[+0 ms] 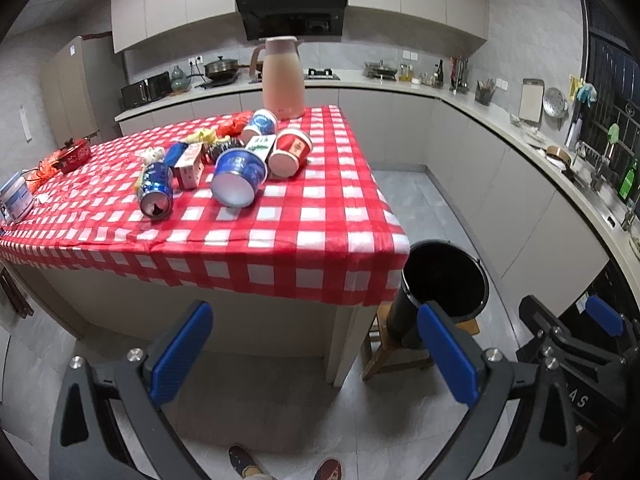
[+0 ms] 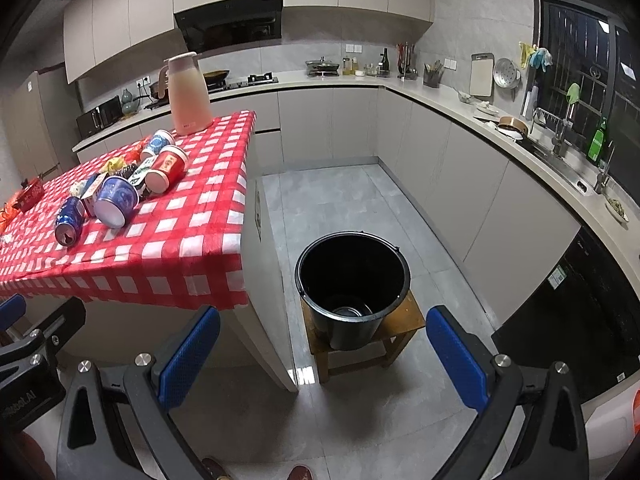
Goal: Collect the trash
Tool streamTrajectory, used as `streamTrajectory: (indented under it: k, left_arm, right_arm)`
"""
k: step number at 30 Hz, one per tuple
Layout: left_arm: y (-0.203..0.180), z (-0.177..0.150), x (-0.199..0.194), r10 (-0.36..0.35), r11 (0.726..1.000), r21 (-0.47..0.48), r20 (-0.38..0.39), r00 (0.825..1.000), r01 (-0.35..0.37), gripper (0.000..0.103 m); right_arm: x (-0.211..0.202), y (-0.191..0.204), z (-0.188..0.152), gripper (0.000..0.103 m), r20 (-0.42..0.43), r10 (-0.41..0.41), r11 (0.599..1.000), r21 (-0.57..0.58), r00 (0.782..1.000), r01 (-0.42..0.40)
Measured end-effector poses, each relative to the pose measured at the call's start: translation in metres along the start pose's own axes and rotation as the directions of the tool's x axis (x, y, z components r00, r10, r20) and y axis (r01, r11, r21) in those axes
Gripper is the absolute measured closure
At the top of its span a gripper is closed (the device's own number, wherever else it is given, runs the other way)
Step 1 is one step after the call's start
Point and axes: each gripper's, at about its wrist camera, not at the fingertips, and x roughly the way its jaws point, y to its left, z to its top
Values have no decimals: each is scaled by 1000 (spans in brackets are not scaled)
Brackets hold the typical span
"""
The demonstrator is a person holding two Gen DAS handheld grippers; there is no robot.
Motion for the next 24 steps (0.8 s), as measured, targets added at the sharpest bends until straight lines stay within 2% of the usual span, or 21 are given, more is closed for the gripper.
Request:
streamTrajectory:
  k: [8, 24]
  left_arm:
    - [1, 5, 2, -5, 1000, 5, 25, 1000, 5, 0]
    - [3, 9, 9, -5, 1000, 10, 17, 1000, 5, 0]
  right_arm:
    - [-6, 3, 6, 0, 52, -4, 1000, -6, 999, 4]
    - [-2, 2, 7, 0, 44, -5, 1000, 0, 999, 5]
